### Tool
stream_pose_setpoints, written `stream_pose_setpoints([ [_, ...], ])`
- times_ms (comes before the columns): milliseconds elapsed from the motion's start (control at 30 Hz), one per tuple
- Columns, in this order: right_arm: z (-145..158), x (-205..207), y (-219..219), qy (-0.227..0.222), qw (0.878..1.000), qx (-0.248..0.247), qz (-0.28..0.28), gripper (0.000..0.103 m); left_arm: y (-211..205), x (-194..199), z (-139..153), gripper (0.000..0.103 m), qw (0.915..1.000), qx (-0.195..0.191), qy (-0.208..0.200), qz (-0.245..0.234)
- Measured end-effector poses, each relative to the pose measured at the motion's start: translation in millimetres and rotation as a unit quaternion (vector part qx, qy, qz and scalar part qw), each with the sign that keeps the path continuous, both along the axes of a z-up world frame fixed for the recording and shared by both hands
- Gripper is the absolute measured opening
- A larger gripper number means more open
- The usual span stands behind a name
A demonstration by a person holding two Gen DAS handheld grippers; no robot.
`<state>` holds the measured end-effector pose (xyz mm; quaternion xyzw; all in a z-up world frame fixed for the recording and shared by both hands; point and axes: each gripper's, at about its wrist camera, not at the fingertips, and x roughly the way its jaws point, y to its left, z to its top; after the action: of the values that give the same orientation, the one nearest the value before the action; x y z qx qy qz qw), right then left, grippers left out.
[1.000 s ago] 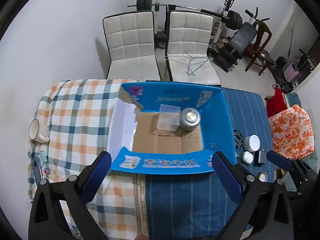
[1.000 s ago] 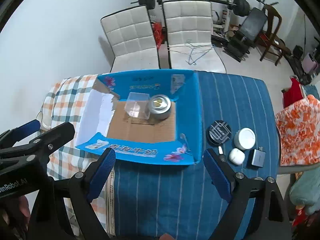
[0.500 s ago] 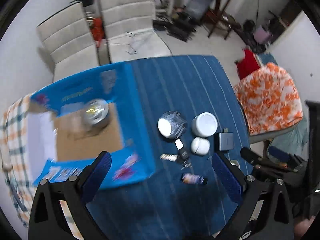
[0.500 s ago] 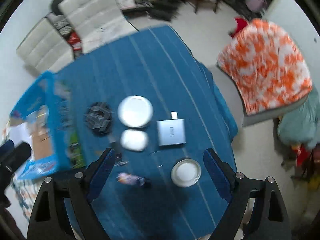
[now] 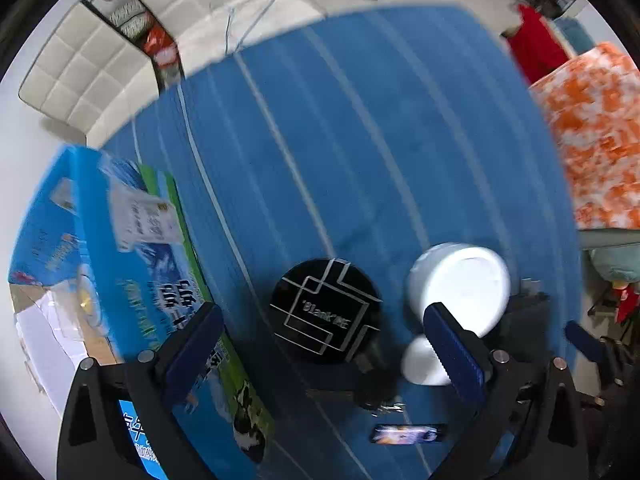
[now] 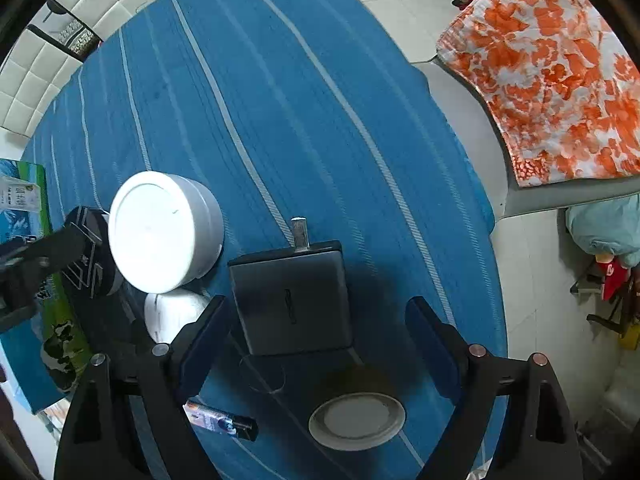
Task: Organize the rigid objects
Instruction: 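Move both tools back to the remaining items on the table, then grasp the black round case with the left tool while the right tool grasps the grey power bank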
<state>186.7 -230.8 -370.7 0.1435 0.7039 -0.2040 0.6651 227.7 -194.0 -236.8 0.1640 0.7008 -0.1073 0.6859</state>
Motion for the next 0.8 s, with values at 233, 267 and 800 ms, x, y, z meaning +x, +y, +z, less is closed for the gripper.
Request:
stream_pose_setpoints([
  [233,-17.2,1.6,2.0,0.017,1.000,0.011,0.000,0.090,-14.7,-7.6,-21.1,0.101,0.9984,0.043,0.007,-0.037],
  [267,-18.6,1.2,2.3,0.018,1.000,0.013,-0.001,0.090,-13.9,-8.1,-27.0,0.101,0.9987,0.035,0.027,-0.027],
  [800,-27.7,7.4,11.1,0.020,1.000,-0.005,0.007,0.073,-1.1,-15.4,-55.7,0.081,0.9995,0.001,0.031,-0.005],
])
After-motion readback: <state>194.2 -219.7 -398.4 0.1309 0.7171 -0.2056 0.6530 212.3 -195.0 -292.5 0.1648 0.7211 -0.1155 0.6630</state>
